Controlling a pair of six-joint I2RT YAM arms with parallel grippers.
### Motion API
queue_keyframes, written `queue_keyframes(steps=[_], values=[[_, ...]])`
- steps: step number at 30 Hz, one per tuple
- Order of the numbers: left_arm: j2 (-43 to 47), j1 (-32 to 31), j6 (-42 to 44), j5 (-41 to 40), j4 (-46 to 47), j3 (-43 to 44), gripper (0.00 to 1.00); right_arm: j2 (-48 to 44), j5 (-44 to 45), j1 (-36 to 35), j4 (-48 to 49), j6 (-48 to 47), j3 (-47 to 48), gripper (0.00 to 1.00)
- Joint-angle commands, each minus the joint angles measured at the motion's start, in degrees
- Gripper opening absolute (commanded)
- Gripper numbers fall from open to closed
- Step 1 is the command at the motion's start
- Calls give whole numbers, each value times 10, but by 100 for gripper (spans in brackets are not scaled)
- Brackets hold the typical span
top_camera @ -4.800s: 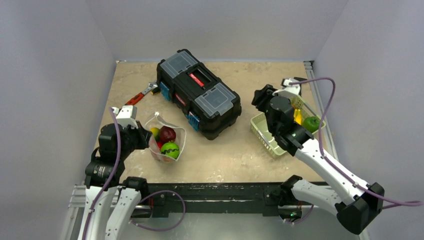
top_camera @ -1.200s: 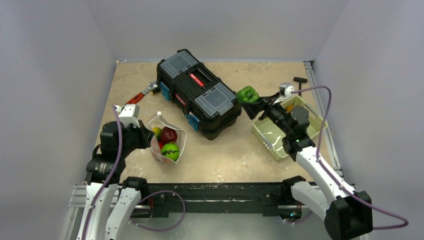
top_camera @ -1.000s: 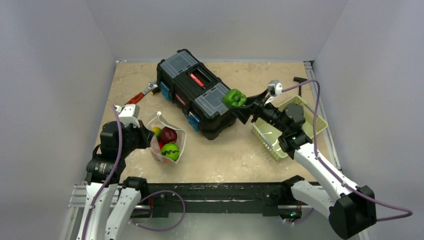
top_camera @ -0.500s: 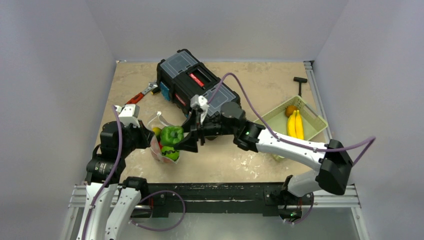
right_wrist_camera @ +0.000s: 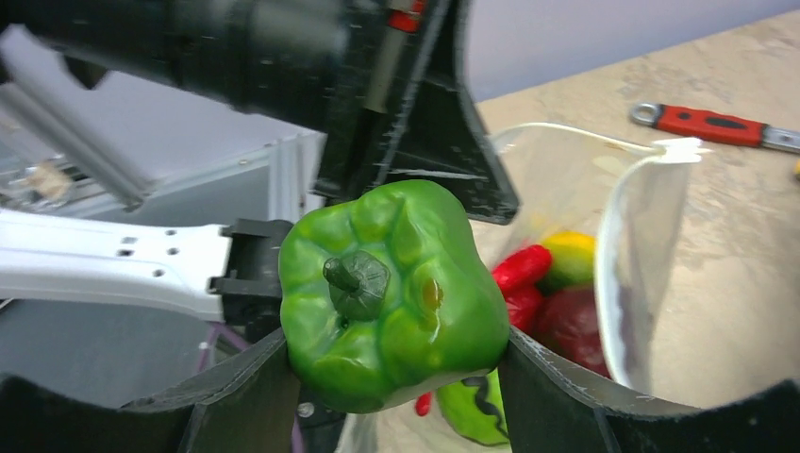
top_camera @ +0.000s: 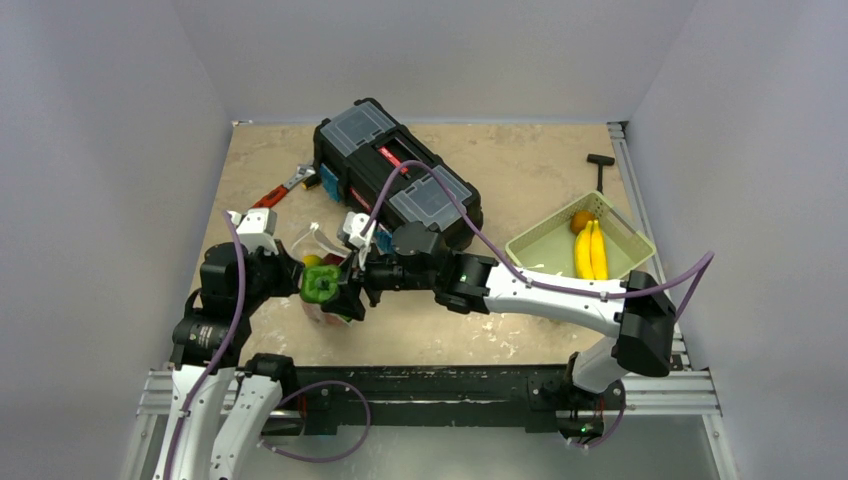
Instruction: Place the food in the zip-top bag and seal the zipper
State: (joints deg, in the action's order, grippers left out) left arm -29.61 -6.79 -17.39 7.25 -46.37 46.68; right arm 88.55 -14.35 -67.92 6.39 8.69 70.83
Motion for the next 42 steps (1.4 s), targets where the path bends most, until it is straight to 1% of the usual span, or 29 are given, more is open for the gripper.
queue_keyframes(steps=[1, 7, 12, 16, 17, 19, 23, 27, 32, 37, 42], values=[[6, -2, -4, 18, 21, 9, 0, 6, 93, 2, -17, -24, 24, 15], [10, -2, -4, 15, 20, 8, 0, 28, 109, 2, -14, -14, 26, 27], [4, -2, -4, 18, 19, 10, 0, 54, 129, 2, -21, -7, 55, 37], [4, -2, -5, 16, 21, 8, 0, 82, 143, 2, -36, 4, 91, 41], [2, -2, -5, 15, 21, 8, 0, 88, 143, 2, -40, 6, 97, 43], [1, -2, -4, 17, 18, 11, 0, 95, 151, 2, -38, 5, 100, 53], [5, -2, -5, 14, 21, 8, 0, 101, 161, 2, -44, 9, 110, 68], [3, -2, -4, 16, 18, 10, 0, 94, 174, 2, -39, 5, 101, 79], [3, -2, -4, 16, 20, 10, 0, 85, 171, 2, -44, 5, 100, 83], [4, -2, -4, 15, 21, 8, 0, 71, 176, 2, -51, 4, 94, 84], [3, -2, -4, 14, 20, 9, 0, 36, 184, 2, -54, 3, 69, 84]])
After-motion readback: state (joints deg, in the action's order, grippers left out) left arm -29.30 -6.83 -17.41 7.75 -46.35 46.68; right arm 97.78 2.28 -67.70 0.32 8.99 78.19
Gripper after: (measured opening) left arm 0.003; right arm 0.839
